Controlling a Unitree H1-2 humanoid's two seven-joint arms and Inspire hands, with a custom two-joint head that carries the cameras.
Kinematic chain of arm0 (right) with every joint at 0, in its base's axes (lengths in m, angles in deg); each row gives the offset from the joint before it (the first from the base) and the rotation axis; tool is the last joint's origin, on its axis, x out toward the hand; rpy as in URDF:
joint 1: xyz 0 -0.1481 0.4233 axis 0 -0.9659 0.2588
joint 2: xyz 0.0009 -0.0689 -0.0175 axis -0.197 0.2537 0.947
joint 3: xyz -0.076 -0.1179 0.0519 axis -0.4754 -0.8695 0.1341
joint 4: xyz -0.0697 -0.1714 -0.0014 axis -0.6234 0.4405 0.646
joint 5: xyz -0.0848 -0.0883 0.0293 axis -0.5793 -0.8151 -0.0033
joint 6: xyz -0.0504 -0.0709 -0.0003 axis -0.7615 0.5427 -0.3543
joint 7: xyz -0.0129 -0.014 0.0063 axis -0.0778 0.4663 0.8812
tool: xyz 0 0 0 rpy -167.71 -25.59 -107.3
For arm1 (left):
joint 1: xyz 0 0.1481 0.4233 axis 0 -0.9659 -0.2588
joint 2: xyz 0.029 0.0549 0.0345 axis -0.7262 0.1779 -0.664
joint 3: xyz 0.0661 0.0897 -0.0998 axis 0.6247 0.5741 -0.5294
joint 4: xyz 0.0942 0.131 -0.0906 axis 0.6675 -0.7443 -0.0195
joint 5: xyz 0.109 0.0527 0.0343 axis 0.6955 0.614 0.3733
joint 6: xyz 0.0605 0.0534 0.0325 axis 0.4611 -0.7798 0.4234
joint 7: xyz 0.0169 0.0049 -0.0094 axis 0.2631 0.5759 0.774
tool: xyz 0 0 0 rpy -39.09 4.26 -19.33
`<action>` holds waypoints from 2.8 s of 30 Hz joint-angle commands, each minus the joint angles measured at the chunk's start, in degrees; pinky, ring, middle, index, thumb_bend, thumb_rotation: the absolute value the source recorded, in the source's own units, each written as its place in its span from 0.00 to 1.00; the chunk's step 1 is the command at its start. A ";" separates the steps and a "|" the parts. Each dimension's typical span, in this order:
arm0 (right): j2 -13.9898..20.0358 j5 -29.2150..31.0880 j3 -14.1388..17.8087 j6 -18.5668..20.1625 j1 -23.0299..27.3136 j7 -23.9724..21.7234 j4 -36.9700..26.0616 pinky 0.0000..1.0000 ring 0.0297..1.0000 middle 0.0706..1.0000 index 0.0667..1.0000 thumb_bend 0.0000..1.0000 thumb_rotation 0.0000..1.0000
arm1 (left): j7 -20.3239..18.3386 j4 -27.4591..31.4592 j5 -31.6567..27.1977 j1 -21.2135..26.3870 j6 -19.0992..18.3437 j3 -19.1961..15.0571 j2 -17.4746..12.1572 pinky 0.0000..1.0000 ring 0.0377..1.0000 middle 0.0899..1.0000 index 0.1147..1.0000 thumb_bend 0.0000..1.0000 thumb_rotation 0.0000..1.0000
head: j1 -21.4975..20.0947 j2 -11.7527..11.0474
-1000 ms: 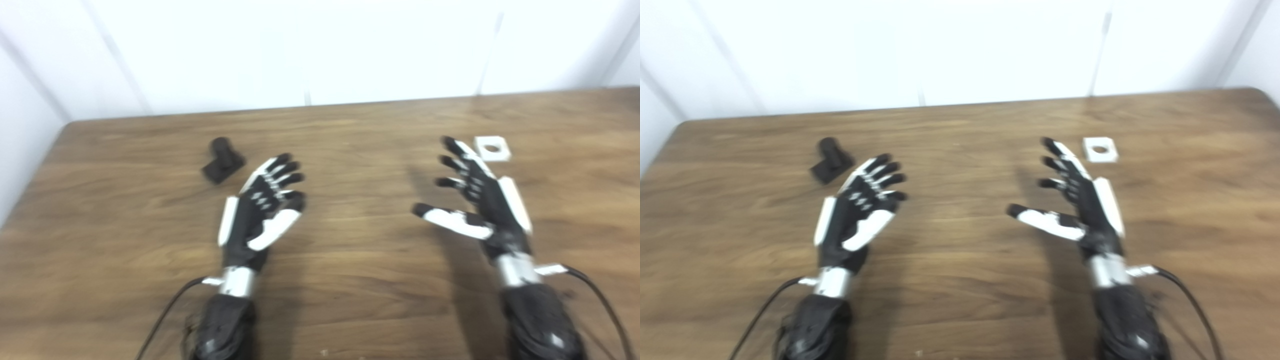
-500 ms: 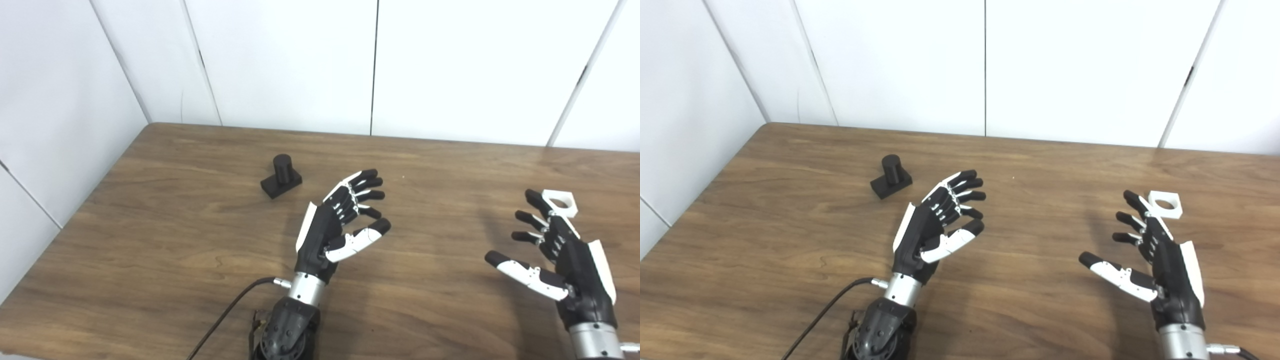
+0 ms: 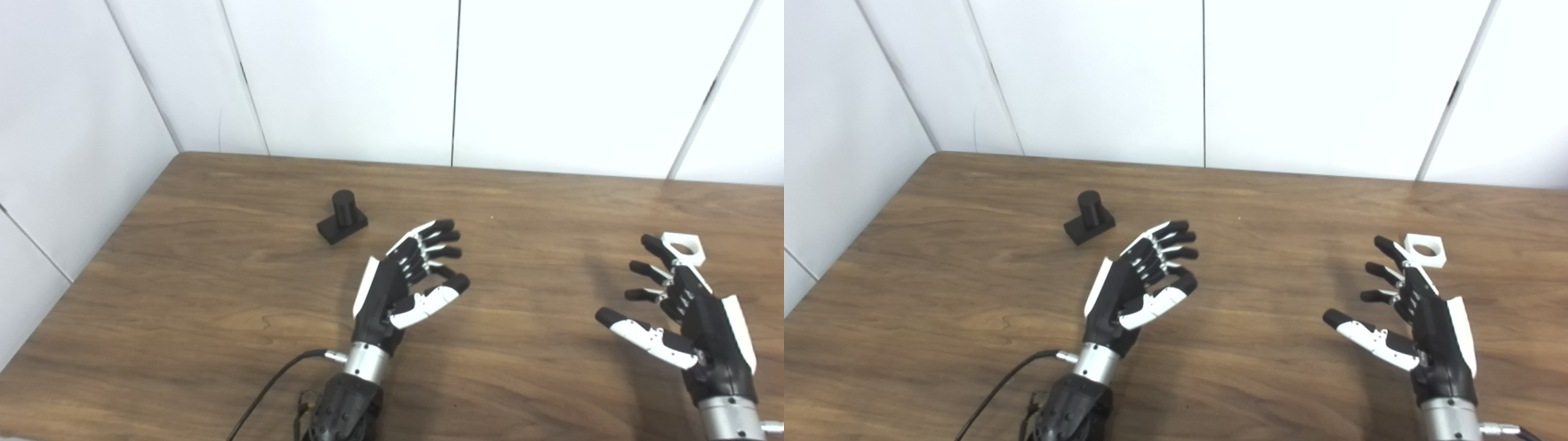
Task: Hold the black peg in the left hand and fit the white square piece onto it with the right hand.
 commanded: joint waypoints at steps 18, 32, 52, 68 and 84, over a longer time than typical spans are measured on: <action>0.44 -0.07 0.19 -1.13 2.34 -0.24 -1.41 0.59 0.77 0.89 0.83 0.78 0.28 | 0.72 11.76 21.23 8.48 -17.69 0.54 -9.64 0.57 0.68 0.71 0.64 0.69 0.22 | -0.31 0.11; 0.11 -0.36 -0.03 -0.49 2.37 -0.14 -1.01 0.61 0.77 0.89 0.82 0.77 0.23 | 1.37 11.36 29.05 13.11 -20.81 -1.27 -15.41 0.57 0.67 0.70 0.65 0.73 0.22 | 0.05 -0.29; 0.21 0.02 0.08 0.15 2.09 -0.25 -1.95 0.64 0.78 0.88 0.82 0.75 0.19 | 1.41 5.77 42.14 20.03 -25.67 -0.98 -23.86 0.61 0.79 0.81 0.66 0.74 0.32 | 0.35 0.01; -0.16 -0.08 -0.43 1.27 2.11 -0.31 -3.30 0.65 0.78 0.89 0.82 0.74 0.16 | -5.36 -2.85 52.78 25.00 -35.09 2.08 -24.95 0.81 0.91 0.91 0.72 0.91 0.38 | -0.04 0.18; -0.36 -0.66 -0.76 1.78 2.22 -0.16 -4.52 0.60 0.76 0.88 0.81 0.74 0.16 | -7.38 -8.87 53.84 25.58 -35.05 2.86 -25.67 0.94 1.00 1.00 0.74 1.00 0.56 | -0.76 0.52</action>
